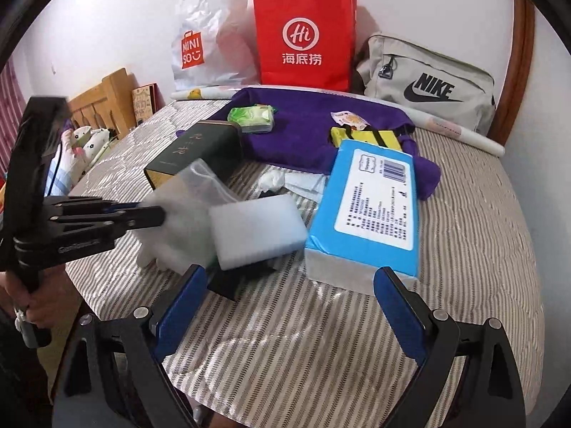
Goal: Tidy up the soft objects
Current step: 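Grasp the white mesh drawstring bag with the left gripper while the right grasps the white sponge block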
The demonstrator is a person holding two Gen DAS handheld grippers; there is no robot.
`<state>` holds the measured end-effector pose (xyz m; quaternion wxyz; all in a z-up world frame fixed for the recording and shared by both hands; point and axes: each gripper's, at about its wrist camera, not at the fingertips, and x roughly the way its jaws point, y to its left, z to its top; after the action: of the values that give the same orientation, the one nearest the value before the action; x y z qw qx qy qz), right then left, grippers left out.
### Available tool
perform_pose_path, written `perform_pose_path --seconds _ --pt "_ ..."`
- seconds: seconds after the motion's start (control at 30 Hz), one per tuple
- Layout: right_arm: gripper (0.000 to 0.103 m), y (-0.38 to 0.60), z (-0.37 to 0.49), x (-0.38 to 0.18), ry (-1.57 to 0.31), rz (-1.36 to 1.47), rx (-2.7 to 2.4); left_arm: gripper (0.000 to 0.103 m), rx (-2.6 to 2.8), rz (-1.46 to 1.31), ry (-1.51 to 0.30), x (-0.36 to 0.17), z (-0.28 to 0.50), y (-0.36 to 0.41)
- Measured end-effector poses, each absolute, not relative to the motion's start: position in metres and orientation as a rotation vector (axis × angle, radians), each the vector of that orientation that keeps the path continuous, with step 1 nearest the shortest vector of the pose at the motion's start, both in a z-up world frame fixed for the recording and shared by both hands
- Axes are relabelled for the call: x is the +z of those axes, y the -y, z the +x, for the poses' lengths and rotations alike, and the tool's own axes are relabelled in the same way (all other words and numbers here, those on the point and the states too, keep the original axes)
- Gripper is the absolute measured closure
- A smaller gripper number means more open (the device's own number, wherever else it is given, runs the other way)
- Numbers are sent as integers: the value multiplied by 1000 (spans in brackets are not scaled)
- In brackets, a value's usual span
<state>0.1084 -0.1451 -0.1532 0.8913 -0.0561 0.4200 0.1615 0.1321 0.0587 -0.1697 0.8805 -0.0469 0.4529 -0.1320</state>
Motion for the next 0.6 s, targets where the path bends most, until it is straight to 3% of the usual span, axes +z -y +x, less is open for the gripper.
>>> perform_pose_path --seconds 0.37,0.47,0.6 --pt "9 131 109 -162 -893 -126 371 90 -224 -206 -999 -188 115 -113" --pt "9 131 111 -164 -897 -115 372 75 -223 -216 -962 -181 113 -115" --pt "9 132 114 -165 -896 -99 373 44 -239 -195 -921 -170 117 -112"
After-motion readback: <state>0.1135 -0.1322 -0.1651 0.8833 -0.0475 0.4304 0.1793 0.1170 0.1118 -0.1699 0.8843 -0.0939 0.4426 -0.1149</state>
